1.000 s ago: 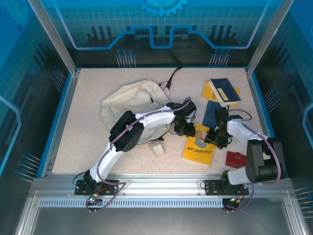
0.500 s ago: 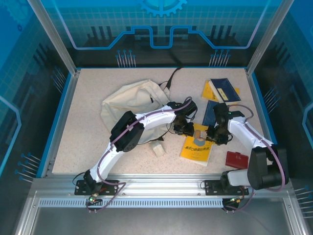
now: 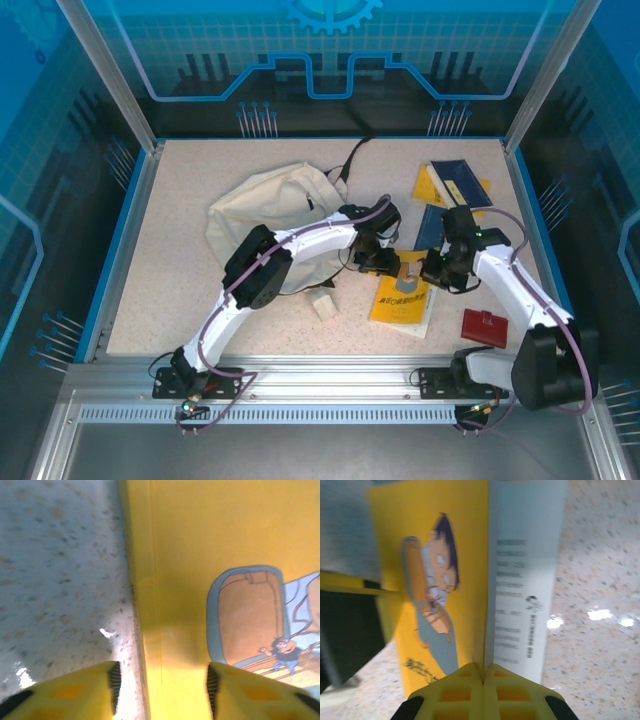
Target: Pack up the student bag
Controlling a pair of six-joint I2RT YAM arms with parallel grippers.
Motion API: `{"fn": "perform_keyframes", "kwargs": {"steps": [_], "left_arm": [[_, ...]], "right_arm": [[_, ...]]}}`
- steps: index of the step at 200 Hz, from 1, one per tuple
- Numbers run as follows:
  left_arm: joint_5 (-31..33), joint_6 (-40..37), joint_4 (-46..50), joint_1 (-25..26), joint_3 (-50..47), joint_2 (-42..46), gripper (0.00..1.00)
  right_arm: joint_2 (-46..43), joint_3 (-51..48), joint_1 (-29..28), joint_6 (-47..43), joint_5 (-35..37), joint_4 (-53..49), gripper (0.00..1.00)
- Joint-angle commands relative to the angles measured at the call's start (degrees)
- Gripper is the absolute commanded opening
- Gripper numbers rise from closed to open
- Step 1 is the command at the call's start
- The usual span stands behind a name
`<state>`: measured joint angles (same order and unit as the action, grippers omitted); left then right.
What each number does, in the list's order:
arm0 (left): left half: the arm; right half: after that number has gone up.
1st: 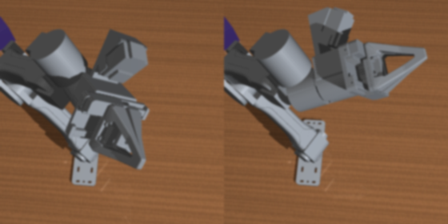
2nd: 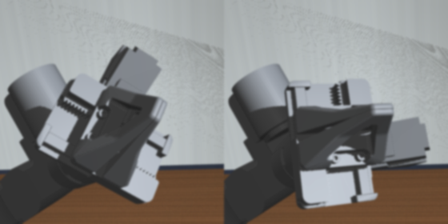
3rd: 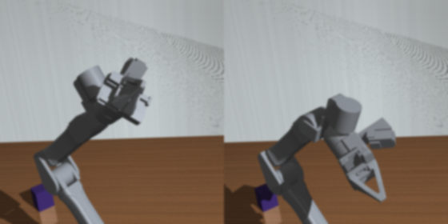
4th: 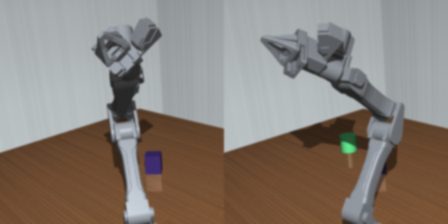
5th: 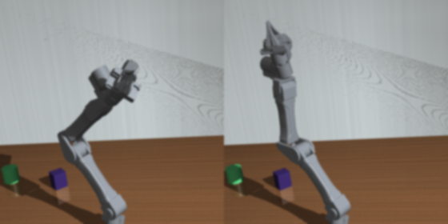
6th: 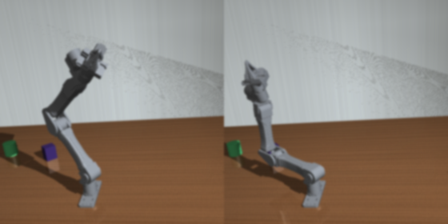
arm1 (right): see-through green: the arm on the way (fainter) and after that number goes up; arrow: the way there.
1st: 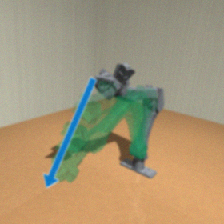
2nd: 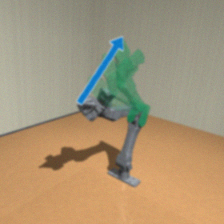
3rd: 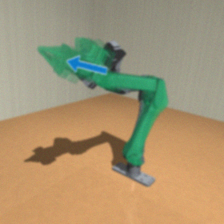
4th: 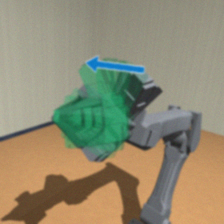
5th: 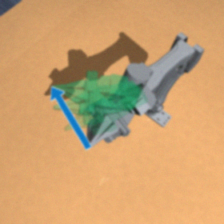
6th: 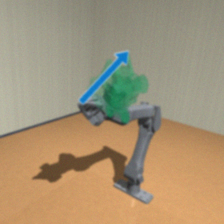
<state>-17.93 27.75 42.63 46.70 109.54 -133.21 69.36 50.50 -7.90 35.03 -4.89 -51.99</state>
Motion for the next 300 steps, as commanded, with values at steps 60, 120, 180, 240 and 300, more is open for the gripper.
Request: {"fn": "perform_keyframes", "kwargs": {"steps": [60, 120, 180, 240, 300], "left_arm": [[-9.04, 0.47, -9.91, -18.49, -17.52, 27.64, 0.89], [-17.70, 7.58, -21.69, -25.30, -31.87, 37.21, 0.99], [-8.59, 10.23, -19.47, -33.45, -38.76, 43.62, 0.99], [-5.60, 12.29, -19.80, -35.45, -44.71, 46.54, 0.99], [-8.62, 20.24, -28.51, -34.52, -52.44, 45.68, 0.96]], "right_arm": [[-3.74, 12.30, -0.79, -5.41, -19.33, 10.01, 0.00], [2.30, 18.82, -2.42, -2.94, -30.82, 21.14, 0.00], [16.95, 32.79, -12.61, -2.81, -33.01, 23.28, 0.00], [32.30, 35.69, -14.91, -0.71, -30.67, 24.83, 0.00], [48.08, 46.25, -14.46, -9.64, -9.83, 9.70, 0.70]]}}
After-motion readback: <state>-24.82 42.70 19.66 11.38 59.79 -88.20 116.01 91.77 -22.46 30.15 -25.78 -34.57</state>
